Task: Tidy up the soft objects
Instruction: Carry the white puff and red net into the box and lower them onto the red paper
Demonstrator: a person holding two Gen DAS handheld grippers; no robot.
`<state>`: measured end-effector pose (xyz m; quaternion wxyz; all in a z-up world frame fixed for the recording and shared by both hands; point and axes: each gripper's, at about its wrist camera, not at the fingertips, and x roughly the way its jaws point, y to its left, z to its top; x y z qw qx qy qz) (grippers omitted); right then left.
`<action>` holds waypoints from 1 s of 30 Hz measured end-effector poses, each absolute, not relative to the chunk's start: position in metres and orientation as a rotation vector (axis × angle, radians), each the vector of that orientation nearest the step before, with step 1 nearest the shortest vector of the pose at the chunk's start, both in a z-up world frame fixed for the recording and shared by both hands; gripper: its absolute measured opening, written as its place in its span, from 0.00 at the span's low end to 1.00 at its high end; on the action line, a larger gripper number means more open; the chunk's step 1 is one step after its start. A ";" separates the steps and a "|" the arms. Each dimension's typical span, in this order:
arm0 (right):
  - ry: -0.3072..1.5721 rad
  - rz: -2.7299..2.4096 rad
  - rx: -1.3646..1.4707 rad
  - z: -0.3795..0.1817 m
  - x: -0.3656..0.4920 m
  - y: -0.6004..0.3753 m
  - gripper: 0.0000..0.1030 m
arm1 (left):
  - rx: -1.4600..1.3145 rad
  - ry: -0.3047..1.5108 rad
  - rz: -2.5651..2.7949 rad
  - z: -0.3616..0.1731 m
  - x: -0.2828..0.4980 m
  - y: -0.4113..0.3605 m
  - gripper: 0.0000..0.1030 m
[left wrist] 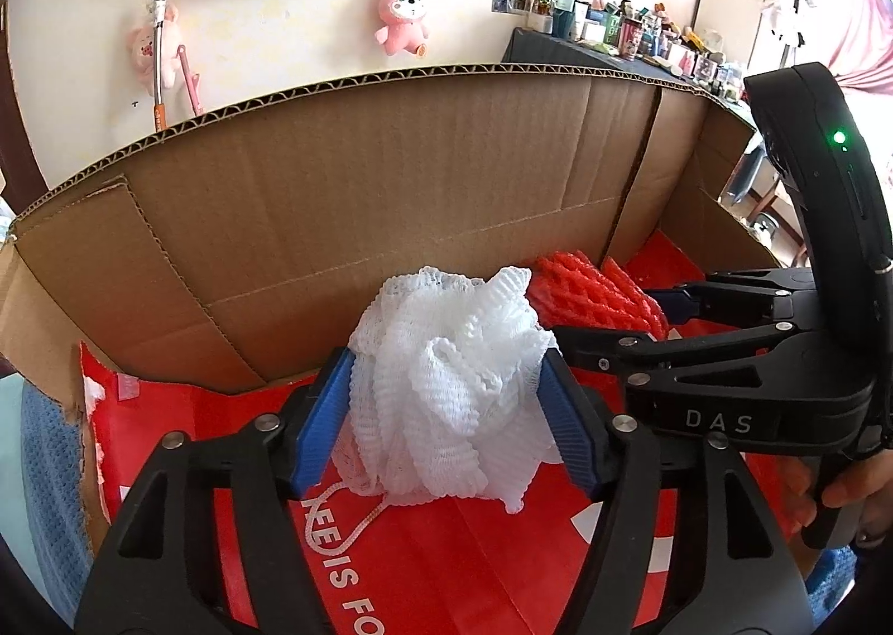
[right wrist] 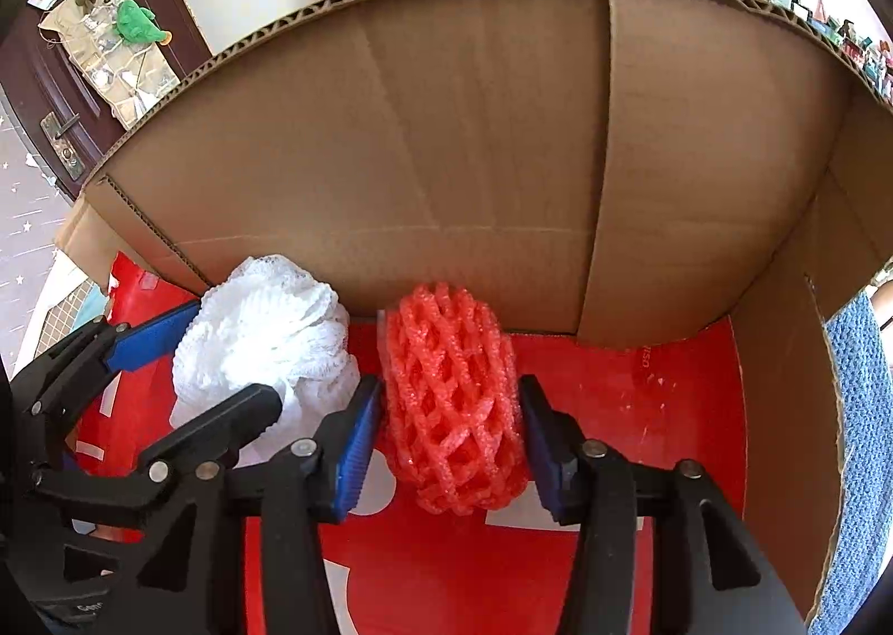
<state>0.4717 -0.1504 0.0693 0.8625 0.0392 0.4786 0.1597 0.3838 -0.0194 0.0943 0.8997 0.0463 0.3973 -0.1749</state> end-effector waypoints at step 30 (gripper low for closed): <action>0.977 0.305 0.060 0.077 0.459 -0.145 0.66 | 0.077 0.789 -0.342 0.106 0.378 -0.015 0.80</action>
